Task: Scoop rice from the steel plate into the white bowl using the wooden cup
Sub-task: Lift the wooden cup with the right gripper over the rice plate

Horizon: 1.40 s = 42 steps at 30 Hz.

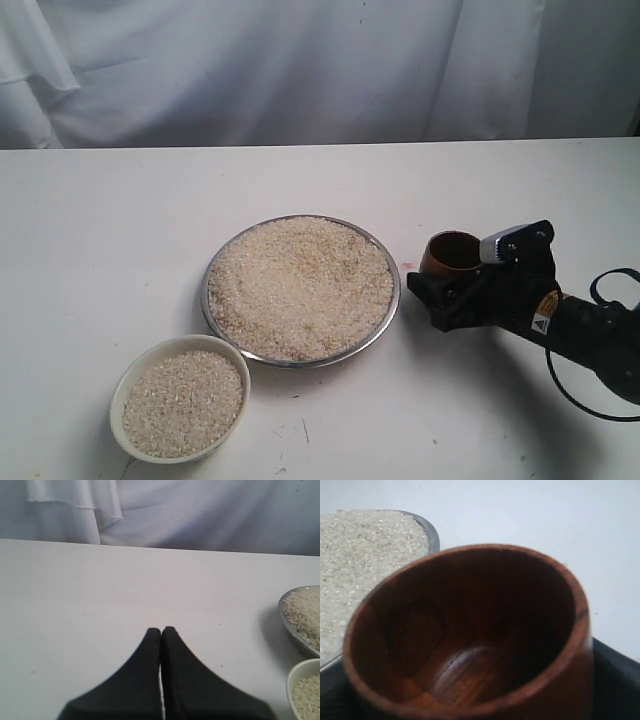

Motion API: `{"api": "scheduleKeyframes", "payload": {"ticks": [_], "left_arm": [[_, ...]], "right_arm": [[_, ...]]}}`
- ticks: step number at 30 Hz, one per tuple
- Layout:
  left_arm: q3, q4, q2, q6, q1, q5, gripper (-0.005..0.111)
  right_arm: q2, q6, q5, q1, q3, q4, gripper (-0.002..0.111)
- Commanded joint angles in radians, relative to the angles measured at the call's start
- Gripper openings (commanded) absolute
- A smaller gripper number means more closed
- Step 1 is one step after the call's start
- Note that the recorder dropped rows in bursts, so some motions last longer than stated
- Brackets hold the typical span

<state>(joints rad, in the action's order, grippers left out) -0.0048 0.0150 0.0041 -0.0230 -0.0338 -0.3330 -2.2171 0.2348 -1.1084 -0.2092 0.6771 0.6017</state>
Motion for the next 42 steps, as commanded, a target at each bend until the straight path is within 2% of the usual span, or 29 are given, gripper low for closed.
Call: {"api": "scheduleKeyframes", "payload": {"ticks": [1, 7, 14, 17, 20, 23, 26, 32, 42], "left_arm": [[0.005, -0.001, -0.004, -0.001, 0.003, 0.014, 0.000], [0.005, -0.001, -0.004, -0.001, 0.003, 0.014, 0.000], [0.005, -0.001, -0.004, -0.001, 0.003, 0.014, 0.000], [0.005, -0.001, -0.004, -0.001, 0.003, 0.014, 0.000], [0.005, -0.001, -0.004, -0.001, 0.003, 0.014, 0.000], [0.005, -0.001, -0.004, -0.001, 0.003, 0.014, 0.000], [0.005, -0.001, -0.004, -0.001, 0.003, 0.014, 0.000], [0.005, -0.001, -0.004, -0.001, 0.003, 0.014, 0.000], [0.005, -0.001, -0.004, -0.001, 0.003, 0.014, 0.000]], "right_arm": [[0.001, -0.003, 0.048, -0.009, 0.004, -0.001, 0.050], [0.042, 0.004, 0.051, -0.012, -0.011, -0.004, 0.000], [0.301, 0.034, 0.374, -0.045, 0.002, -0.004, 0.000], [0.410, 0.041, 0.663, -0.105, 0.053, -0.004, 0.000], [0.463, 0.041, 0.909, -0.177, 0.113, 0.100, 0.000], [0.492, 0.041, 1.070, -0.260, 0.158, 0.192, 0.000], [0.500, 0.039, 1.223, -0.321, 0.208, 0.199, 0.000], [0.502, -0.030, 1.369, -0.401, 0.276, 0.195, 0.000], [0.504, -0.048, 1.401, -0.484, 0.298, 0.185, 0.000]]}}
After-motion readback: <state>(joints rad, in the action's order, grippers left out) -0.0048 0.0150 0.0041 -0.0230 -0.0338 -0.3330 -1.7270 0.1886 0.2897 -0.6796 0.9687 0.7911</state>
